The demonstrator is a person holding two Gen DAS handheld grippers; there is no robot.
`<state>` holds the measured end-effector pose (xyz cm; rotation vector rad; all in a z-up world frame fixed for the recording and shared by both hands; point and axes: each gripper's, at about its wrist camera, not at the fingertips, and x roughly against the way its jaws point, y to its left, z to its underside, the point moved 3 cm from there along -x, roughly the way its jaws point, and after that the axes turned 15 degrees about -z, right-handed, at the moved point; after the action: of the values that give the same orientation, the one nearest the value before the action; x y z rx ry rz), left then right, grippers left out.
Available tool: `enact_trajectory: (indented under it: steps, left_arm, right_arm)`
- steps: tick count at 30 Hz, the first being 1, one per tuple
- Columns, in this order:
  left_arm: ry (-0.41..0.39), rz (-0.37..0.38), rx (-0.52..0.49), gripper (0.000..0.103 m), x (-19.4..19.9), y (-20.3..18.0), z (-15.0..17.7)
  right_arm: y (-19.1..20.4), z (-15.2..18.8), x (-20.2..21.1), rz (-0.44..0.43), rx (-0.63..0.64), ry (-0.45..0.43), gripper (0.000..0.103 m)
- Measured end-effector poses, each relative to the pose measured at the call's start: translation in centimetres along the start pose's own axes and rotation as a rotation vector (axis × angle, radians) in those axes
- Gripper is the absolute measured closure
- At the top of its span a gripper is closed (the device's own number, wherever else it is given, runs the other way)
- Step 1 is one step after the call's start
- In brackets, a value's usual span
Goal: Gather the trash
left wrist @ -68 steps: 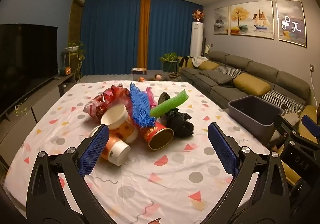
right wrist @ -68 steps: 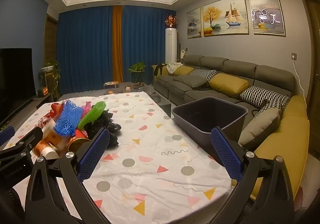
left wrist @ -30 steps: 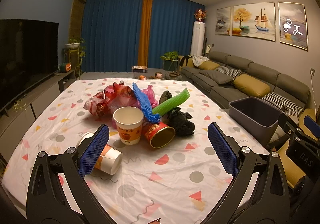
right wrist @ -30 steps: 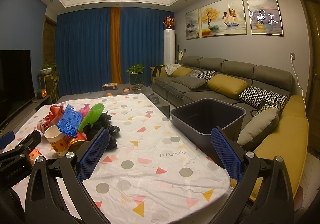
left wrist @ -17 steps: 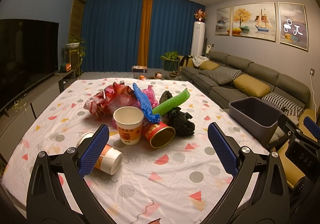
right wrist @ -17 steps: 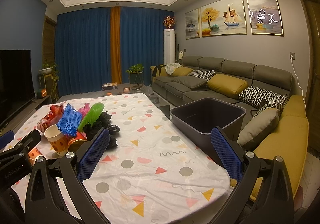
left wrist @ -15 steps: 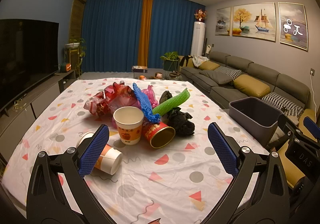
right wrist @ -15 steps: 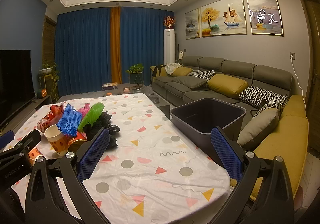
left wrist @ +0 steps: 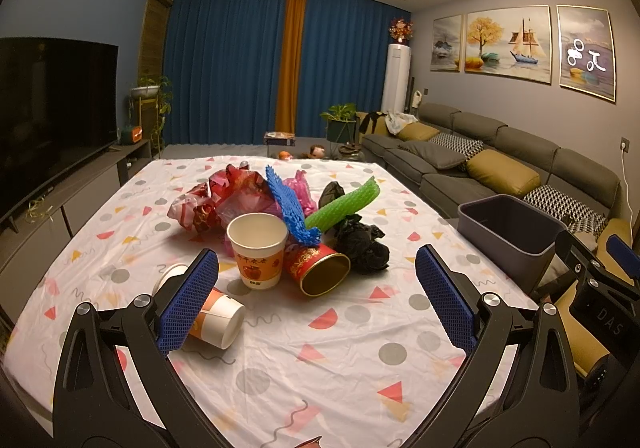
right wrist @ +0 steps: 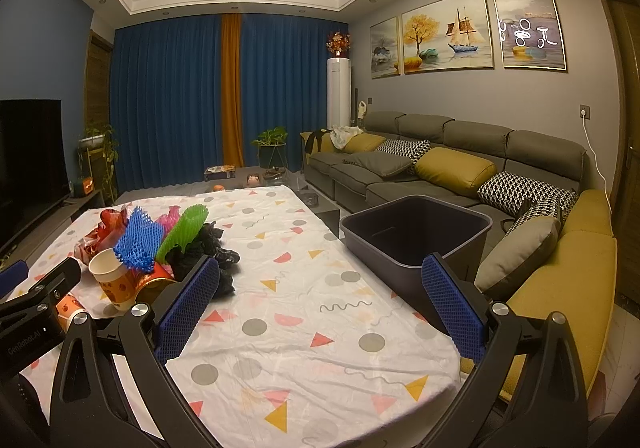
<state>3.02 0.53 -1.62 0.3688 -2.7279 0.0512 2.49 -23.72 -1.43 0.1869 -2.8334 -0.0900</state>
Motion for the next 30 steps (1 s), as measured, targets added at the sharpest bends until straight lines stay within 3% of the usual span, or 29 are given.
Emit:
enact_trajectory:
  steps: [30]
  left_arm:
    - [-0.001, 0.001, 0.002, 0.006, -0.03, 0.09, 0.03]
  right_arm:
    - [-0.04, 0.37, 0.06, -0.005, -0.001, 0.0, 0.005]
